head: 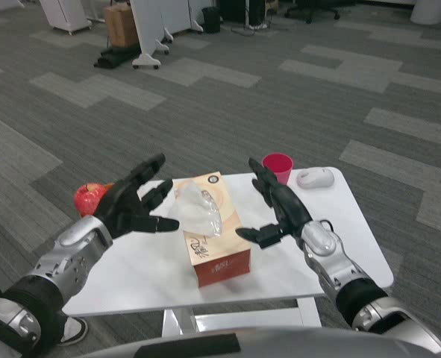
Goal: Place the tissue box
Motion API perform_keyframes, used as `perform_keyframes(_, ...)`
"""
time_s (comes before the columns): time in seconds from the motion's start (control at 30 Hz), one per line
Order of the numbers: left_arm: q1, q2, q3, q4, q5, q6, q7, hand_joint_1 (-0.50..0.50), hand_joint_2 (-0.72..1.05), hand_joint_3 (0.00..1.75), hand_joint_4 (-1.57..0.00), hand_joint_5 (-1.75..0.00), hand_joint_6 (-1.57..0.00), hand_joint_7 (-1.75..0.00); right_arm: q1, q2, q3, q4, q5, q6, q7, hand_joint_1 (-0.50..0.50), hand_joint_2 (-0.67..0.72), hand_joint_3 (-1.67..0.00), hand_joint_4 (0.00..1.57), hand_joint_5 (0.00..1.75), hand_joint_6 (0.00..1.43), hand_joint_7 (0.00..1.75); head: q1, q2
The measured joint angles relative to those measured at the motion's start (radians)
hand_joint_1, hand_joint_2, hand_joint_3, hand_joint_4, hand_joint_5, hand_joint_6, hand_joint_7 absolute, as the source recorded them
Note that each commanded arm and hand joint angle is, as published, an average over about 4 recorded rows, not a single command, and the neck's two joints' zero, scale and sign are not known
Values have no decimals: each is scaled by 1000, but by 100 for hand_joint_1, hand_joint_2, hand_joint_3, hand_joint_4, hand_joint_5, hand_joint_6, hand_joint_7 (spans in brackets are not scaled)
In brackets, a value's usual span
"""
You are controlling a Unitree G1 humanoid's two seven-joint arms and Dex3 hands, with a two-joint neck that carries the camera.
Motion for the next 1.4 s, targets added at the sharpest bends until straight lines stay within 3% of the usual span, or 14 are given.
perform_keyframes(0.23,26,2,78,-96,15,-8,0,50,105,9,0,0,0,0,1,-4,-24,-102,0,-1,0,-4,-22,-77,0,10,0,0,-1,-4)
perform_keyframes(0.47,32,2,112,-109,23,-68,1,50,100,9,0,0,0,0,1,-5,-35,-141,0,-1,0,-4,-22,-65,0,10,0,0,-10,-5)
perform_keyframes(0.73,35,4,117,-128,24,-82,2,50,96,9,0,0,0,0,1,-5,-40,-174,0,-1,0,-4,-22,-56,0,10,0,0,-14,0)
perform_keyframes(1.2,33,18,116,-131,25,-83,3,50,96,9,0,0,0,0,-3,-29,-42,-211,-2,-1,0,-4,-21,-56,0,10,0,0,-18,10)
perform_keyframes(1.4,6,25,111,-128,25,-84,9,50,96,9,0,0,0,0,-8,-25,-42,-211,-6,-1,0,-8,-16,-56,0,10,0,0,-20,13)
